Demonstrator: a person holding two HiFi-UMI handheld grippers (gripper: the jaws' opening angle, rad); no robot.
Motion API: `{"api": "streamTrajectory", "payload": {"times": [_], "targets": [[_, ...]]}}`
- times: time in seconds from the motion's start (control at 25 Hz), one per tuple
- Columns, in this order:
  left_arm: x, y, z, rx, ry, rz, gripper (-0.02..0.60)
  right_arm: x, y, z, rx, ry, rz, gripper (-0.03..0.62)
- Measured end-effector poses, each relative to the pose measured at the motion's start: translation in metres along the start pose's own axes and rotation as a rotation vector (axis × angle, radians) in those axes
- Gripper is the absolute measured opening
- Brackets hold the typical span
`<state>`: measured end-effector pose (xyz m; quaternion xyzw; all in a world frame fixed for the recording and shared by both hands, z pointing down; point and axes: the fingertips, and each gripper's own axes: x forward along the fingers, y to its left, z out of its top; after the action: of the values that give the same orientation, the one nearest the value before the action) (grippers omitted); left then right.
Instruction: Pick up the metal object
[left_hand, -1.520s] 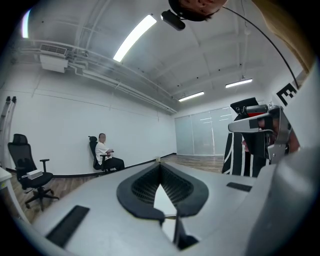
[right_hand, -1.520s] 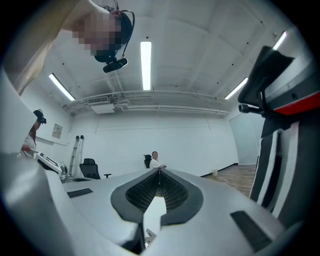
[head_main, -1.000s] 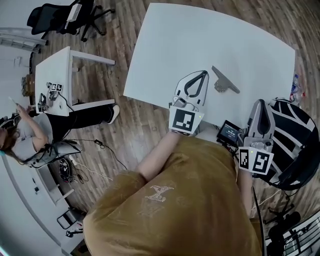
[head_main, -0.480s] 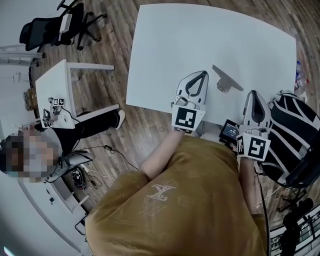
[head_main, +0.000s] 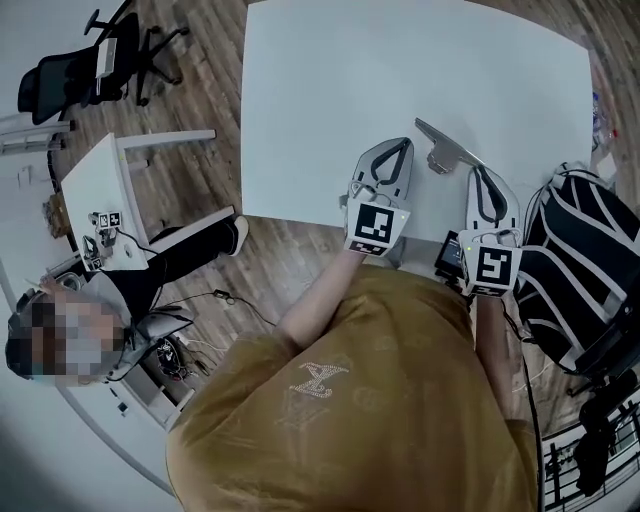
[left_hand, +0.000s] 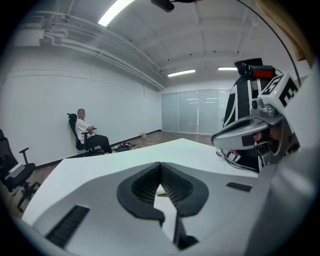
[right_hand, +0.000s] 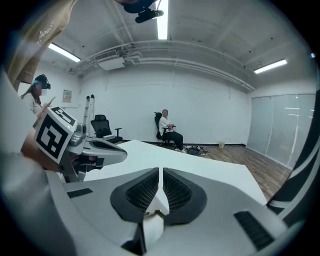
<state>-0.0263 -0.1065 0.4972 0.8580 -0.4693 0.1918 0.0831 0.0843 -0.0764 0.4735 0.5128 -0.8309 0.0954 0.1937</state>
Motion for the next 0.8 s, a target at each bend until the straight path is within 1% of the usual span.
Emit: {"api": "streamTrajectory", "payload": {"times": [0.08,0.2,0.36,0.48,0.6,0.68,0.72,0.8], "targets": [[0.005,-0.001,-0.008,0.003,0.018,-0.014,0.003,0.006,0.006,-0.014,-0.022,0.046,0.022,0.012],[0.010,-0.001,-0.018,-0.004,0.038,-0.032,0.003,0.015,0.018,-0.030,-0.088,0.102,0.054,0.012],[0.016,-0.006,-0.029,-0.007,0.044,-0.081,0.003,0.026,0.031,-0.051,-0.137,0.171,0.076,0.014],[0.020,-0.012,-0.040,-0.011,0.072,-0.105,0.003,0.033,0.038,-0.065,-0.167,0.221,0.085,0.047],[0.024,-0.015,-0.043,0.002,0.082,-0.122,0.003,0.038,0.044,-0.076,-0.201,0.255,0.097,0.069],[0.026,-0.017,-0.046,0.003,0.088,-0.132,0.003,0.042,0.047,-0.082,-0.241,0.272,0.106,0.096],[0.027,-0.017,-0.047,0.002,0.092,-0.134,0.003,0.044,0.049,-0.085,-0.264,0.282,0.110,0.121],[0.028,-0.017,-0.050,-0.001,0.098,-0.136,0.003,0.047,0.052,-0.091,-0.315,0.299,0.117,0.141]]}}
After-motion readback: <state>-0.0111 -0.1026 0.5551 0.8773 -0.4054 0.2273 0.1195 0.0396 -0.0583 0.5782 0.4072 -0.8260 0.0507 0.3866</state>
